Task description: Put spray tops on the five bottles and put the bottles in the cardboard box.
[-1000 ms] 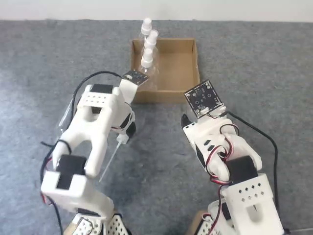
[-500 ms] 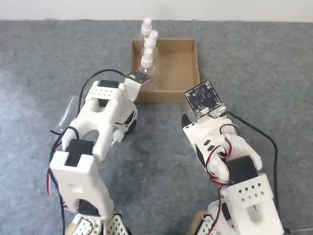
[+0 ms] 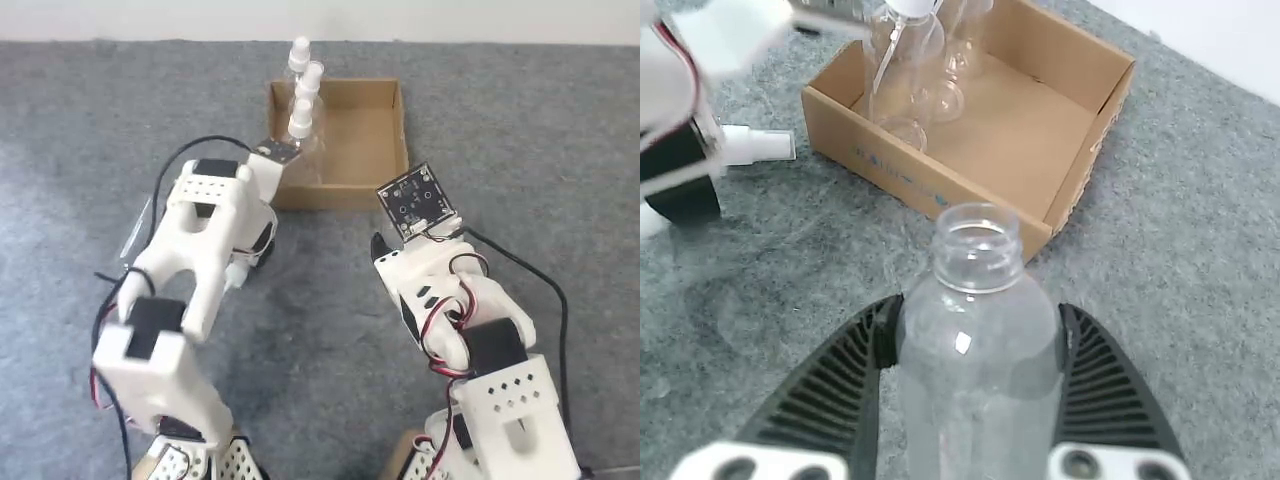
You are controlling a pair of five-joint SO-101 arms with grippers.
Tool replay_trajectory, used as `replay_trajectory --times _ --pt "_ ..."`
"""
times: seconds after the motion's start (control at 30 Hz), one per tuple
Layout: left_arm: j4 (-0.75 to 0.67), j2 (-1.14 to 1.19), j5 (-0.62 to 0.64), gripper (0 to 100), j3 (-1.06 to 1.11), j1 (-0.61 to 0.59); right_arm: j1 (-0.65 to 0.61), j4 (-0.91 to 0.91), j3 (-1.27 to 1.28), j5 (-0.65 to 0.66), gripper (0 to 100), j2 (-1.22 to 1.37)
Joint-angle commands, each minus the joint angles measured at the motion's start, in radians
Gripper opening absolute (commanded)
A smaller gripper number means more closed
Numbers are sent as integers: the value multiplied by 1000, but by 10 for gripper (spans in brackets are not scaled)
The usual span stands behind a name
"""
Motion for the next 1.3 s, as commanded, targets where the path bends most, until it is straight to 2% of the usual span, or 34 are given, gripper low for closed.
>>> replay_trajectory --times 0.0,0.33,0.5,0.97,1.27 --pt "15 -227 32 22 61 3 13 -31 -17 -9 115 -19" --pt "15 -516 38 22 140 3 10 -31 -17 -15 115 -19" --pt "12 -629 101 22 170 -2 8 -33 -6 -17 115 -27" --pt "-141 -1117 190 22 378 -6 -39 -31 0 -18 115 -22" --pt "-160 -1355 195 23 395 -6 -42 -31 0 -21 115 -28"
